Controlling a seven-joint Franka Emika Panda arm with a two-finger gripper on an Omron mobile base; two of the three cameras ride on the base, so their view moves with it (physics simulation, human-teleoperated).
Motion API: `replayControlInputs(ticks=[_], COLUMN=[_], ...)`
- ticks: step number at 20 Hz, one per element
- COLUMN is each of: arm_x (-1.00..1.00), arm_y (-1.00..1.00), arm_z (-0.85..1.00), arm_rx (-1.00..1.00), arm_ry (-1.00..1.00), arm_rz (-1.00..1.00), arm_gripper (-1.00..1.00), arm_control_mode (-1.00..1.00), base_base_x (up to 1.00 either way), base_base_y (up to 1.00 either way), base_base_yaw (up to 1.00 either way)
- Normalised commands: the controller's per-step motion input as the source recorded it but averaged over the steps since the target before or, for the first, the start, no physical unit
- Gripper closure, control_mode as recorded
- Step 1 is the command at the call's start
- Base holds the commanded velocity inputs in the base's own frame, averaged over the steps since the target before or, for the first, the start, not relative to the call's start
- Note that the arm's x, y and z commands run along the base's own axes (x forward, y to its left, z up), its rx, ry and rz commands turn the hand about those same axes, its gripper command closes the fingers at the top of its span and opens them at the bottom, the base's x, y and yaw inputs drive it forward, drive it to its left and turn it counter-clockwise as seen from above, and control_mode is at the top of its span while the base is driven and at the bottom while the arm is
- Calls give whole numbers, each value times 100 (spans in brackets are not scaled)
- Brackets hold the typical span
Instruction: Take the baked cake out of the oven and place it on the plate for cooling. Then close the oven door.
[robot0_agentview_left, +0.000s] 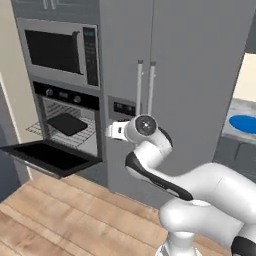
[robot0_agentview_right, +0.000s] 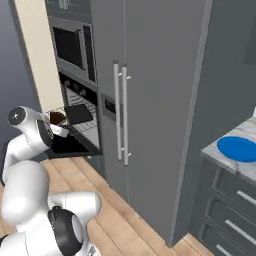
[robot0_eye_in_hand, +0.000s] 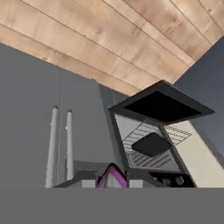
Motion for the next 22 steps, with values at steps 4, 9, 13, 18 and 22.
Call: replayControlInputs(ticks=[4, 9, 13, 18, 22], arm_x=[0, 0, 0, 0, 0], arm_y=[0, 0, 0, 0, 0], arm_z=[0, 0, 0, 0, 0], arm_rx=[0, 0, 0, 0, 0], arm_ry=[0, 0, 0, 0, 0], arm_rz=[0, 0, 0, 0, 0], arm_gripper=[100, 100, 100, 100, 100], arm_control_mode=[100, 100, 100, 100, 100], base_base_x=[-63, -32, -4, 6, 57], base_base_y=[-4, -63, -78, -54, -21], base_base_yaw=[-80, -68, -52, -32, -10])
